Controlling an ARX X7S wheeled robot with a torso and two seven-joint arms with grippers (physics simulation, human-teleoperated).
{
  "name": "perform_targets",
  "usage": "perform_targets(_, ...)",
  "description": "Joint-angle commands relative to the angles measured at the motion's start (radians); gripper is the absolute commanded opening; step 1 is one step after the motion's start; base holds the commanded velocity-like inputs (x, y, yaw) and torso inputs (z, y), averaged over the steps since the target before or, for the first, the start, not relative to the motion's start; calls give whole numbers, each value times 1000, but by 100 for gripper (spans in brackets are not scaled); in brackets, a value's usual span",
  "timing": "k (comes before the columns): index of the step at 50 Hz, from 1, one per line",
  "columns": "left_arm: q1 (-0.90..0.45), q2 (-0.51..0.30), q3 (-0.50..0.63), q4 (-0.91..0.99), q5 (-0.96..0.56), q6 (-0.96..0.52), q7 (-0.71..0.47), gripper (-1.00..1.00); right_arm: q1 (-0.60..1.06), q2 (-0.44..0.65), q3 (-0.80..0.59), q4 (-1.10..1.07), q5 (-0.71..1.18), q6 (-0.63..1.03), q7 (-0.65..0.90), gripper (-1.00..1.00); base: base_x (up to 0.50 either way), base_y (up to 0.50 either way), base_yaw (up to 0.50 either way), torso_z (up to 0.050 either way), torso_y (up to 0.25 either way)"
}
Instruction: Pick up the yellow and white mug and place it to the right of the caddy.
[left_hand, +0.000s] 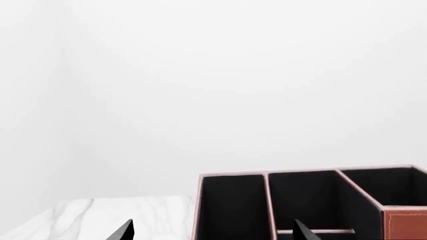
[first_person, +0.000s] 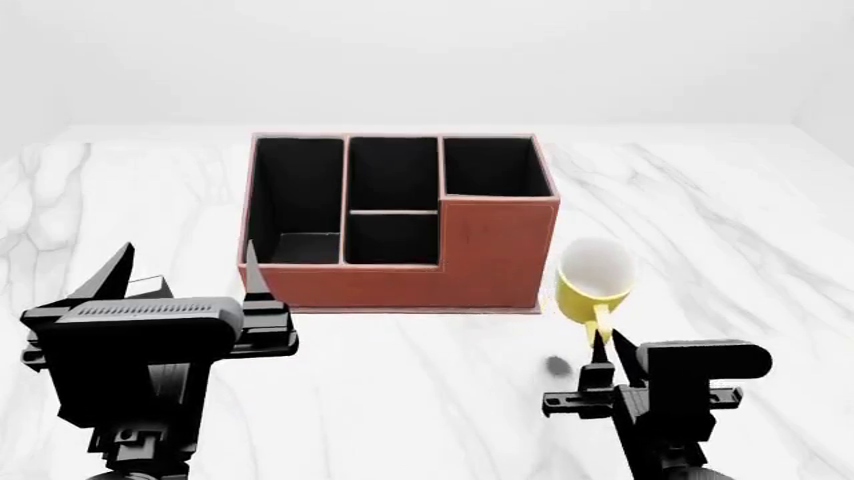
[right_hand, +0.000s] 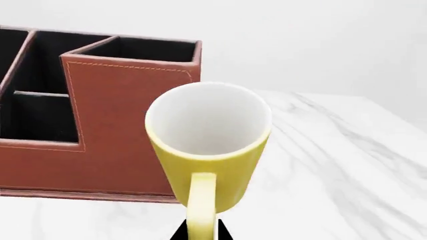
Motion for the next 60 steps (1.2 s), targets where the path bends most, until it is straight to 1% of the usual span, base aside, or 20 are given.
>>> perform_targets(1,3,-4,1,-7,-3,9,-3,100,62,-15,40,31,18,37,-12,-100,0,0,0,0,0)
perform_targets(7,6,-7,-1,-9,-5,13,-4,100,91,-43,57,95,47,55,-32,-100,0,0,0,0,0)
perform_targets(18,12,-10,-6,-12,-11,20,-8,100,106,-110,88,275,111,49,-116,-100,0,0,0,0,1)
perform_targets(33,11,-15,-2,-15,-14,24,-13,100,153,-198,114,461,157,71,-211,-100,0,0,0,0,1)
perform_targets(45,14,-19,-4,-18,-19,28,-17,100,192,-314,135,680,192,76,-350,-100,0,0,0,0,0)
perform_targets(60,13,-24,-1,-22,-23,32,-21,100,222,-441,148,949,201,79,-463,-100,0,0,0,0,1)
